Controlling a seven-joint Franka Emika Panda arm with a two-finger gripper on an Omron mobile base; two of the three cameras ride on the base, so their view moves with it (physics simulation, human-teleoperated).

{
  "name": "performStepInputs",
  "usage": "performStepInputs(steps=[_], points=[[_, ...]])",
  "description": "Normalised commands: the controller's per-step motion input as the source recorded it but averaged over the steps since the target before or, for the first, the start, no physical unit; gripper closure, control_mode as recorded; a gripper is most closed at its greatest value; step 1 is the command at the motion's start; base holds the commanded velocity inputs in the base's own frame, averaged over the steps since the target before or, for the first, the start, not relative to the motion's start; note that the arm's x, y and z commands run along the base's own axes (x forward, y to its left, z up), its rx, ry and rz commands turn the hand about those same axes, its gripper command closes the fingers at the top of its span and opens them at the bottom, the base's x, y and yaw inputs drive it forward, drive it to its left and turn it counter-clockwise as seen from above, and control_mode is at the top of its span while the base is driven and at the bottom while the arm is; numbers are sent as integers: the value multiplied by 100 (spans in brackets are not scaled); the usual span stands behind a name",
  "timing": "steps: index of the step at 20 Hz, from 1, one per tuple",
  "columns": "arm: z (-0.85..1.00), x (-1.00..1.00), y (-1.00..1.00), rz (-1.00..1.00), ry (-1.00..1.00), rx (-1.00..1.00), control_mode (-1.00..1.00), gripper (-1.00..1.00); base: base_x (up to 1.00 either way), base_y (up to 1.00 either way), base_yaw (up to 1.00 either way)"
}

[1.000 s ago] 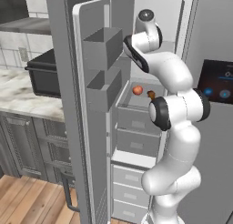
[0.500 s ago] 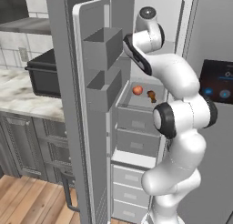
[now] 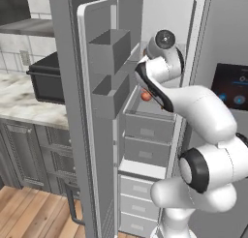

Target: Take the garlic and potato from the highest rack and move them to the second highest rack where the chicken drumstick and peach are located, to maximize freezer space. Close the freezer door after rearranging.

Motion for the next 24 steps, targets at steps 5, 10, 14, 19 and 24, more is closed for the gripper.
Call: performStepInputs(steps=[5,10,14,19,24], points=[[0,-100,3,0,0,0,-100,100,0,0,0],[-3,-79,0,0,11,0,-100,100,0,0,0],[-23,-18,0,0,19,-4,-100,100,0,0,0],[-48,1,0,5,12,-10,-100,100,0,0,0],[-57,7,2,8,0,-13,-100,100,0,0,0]])
